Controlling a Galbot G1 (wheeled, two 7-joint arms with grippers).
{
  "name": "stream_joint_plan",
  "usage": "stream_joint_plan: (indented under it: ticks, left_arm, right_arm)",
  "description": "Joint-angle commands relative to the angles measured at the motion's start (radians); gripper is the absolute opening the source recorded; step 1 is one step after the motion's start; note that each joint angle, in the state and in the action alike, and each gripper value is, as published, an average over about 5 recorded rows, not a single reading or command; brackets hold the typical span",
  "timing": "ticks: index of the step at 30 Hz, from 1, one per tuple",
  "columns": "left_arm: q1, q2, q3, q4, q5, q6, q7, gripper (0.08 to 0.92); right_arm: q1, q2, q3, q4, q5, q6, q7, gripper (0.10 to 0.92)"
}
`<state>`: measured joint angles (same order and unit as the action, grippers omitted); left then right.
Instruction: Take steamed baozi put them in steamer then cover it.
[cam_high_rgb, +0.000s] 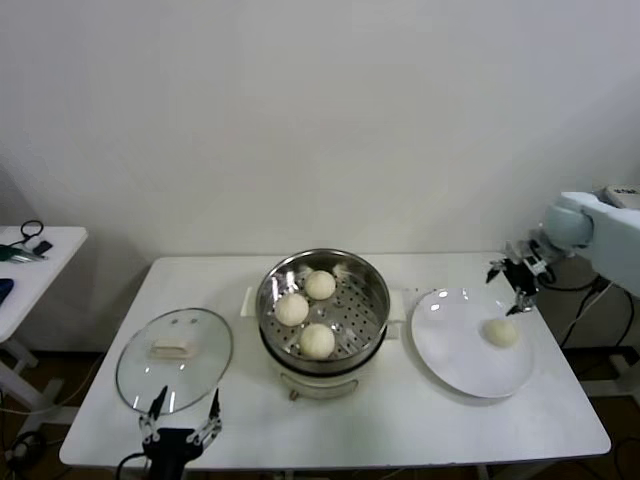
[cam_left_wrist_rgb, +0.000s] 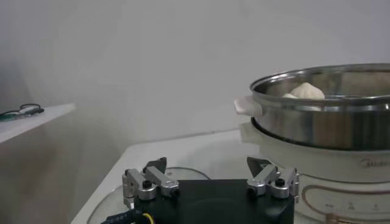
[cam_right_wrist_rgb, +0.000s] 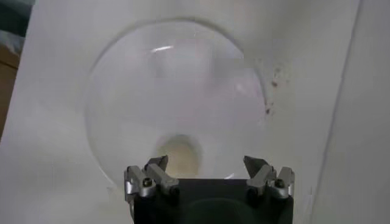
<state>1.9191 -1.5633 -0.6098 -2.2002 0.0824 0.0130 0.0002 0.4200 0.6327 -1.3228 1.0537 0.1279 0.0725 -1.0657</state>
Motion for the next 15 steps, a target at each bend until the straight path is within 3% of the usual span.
stream_joint_plan:
  ticks: [1,15]
  left_arm:
    - [-0.001,0.0,0.0,0.001,0.001,0.0,0.002,0.823]
    - [0.004,-0.005,-0.001,0.012,0.007,-0.006,-0.001,0.823]
  right_arm:
    - [-0.297,0.006,0.254,-0.166,-0.112,-0.025,0.01,0.823]
    - [-0.351,0.109,0.312,-0.239,-0.153,-0.027,0.051,0.823]
